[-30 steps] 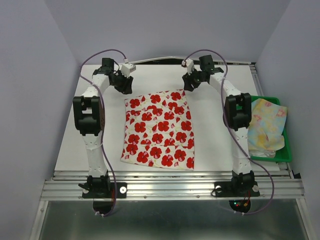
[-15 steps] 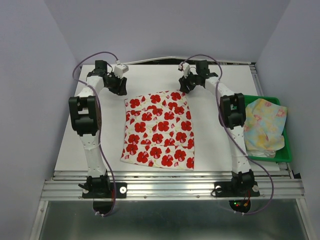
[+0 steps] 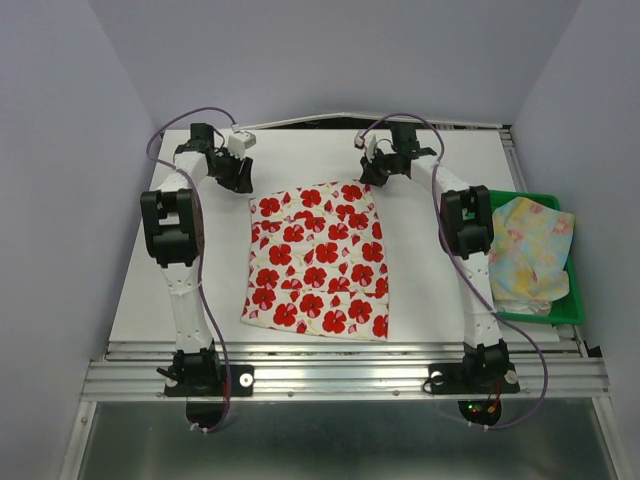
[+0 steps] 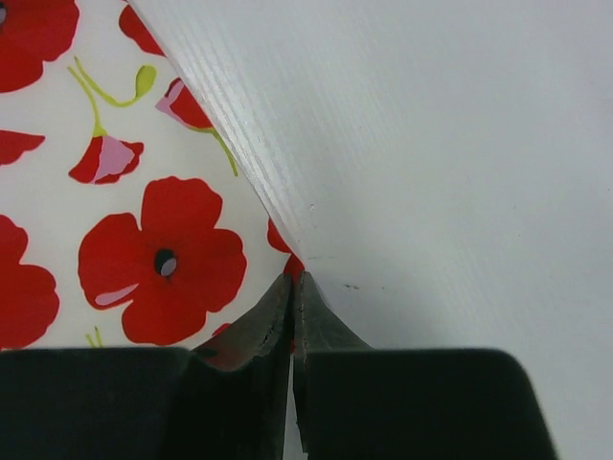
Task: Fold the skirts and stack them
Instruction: Flatten the skirt out, then fold the skirt
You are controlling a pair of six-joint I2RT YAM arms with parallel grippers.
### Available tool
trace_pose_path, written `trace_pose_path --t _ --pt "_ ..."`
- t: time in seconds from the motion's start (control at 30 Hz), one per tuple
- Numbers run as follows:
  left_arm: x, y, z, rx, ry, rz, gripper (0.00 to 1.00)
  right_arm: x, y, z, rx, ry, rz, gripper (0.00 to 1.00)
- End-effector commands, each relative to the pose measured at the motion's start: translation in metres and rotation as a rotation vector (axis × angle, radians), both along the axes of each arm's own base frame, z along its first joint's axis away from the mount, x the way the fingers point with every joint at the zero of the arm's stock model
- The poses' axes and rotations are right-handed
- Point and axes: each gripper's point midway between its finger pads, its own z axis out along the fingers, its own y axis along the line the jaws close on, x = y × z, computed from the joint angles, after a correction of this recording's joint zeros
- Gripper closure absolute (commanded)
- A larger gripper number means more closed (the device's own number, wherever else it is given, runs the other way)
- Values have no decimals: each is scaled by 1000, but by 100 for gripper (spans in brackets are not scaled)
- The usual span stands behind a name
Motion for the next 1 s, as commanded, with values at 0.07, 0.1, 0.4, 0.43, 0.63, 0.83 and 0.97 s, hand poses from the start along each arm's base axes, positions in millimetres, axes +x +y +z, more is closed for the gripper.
trace_pose_path --t 0.07,0.1,0.4,0.43,0.63,0.83,0.97 --pt "3 -5 7 -8 -20 -63 43 -12 -5 -8 -35 57 -2 99" --pt "2 -5 4 -8 -15 -69 43 -9 -4 -2 -28 49 -6 99" --pt "-9 -9 -14 -17 39 -124 39 -6 0 18 2 26 -12 99" --pt "-11 -11 -16 -23 42 -139 39 -6 0 20 4 24 -12 99" --pt "-21 -21 -27 -35 82 -176 45 -2 -1 25 2 12 -23 99" --pt "-15 -21 -29 -35 77 -154 76 10 -1 38 13 -25 -62 99" --pt "-11 -24 -22 -47 60 -153 88 28 -3 52 19 -80 -114 99"
